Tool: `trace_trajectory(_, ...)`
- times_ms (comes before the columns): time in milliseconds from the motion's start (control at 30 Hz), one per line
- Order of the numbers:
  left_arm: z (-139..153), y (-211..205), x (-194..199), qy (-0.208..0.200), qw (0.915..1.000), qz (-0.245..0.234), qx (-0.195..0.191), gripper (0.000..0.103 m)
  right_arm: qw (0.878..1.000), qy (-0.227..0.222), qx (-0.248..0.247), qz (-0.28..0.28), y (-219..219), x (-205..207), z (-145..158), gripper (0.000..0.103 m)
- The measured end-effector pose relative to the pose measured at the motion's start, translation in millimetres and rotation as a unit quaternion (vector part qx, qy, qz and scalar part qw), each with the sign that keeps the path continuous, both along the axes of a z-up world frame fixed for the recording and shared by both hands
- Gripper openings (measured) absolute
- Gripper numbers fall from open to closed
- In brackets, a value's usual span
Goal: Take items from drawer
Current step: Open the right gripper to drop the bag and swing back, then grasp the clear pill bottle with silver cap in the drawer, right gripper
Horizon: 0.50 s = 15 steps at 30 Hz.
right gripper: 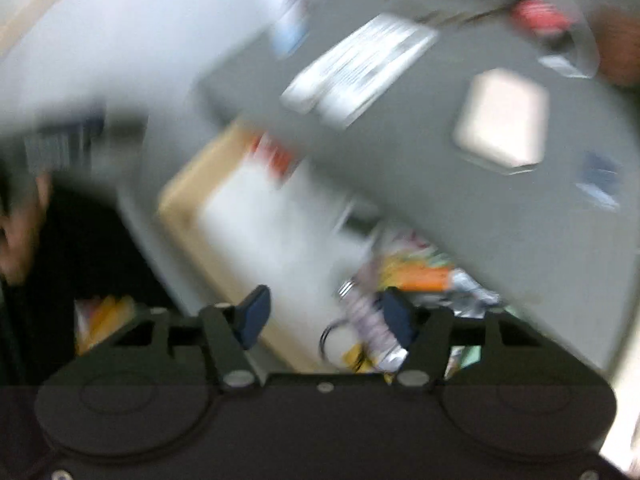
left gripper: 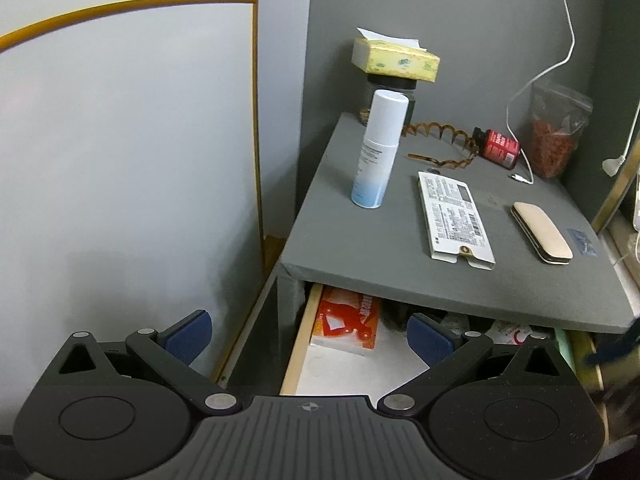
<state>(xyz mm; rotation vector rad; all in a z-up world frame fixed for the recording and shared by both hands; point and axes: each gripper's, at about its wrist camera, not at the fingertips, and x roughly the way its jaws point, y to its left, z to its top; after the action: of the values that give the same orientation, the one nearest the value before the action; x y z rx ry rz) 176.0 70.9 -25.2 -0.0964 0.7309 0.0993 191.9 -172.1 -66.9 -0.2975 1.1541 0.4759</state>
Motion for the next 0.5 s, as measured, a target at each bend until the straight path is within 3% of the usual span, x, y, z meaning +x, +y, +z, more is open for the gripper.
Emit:
trace_trajectory(200, -4.4, -3.1, -2.1, 0.01, 0.9997, -0.012, 0.019, 0.103, 0.994, 0.059, -0.089, 0.034, 40.4, 42.5, -63.8, 0.051)
trace_trajectory(333, -5.8, -5.5, -0.5, 0.016, 0.9993, -0.02, 0.027, 0.103, 0.981, 0.052, -0.178, 0.058, 52.7, 57.4, -96.1, 0.049)
trace_trajectory(500, -2.4, -4.6, 2.2, 0.014, 0.9997, -0.018, 0.009, 0.103, 0.974, 0.042, -0.213, 0.061, 54.5, 55.3, -112.5, 0.038)
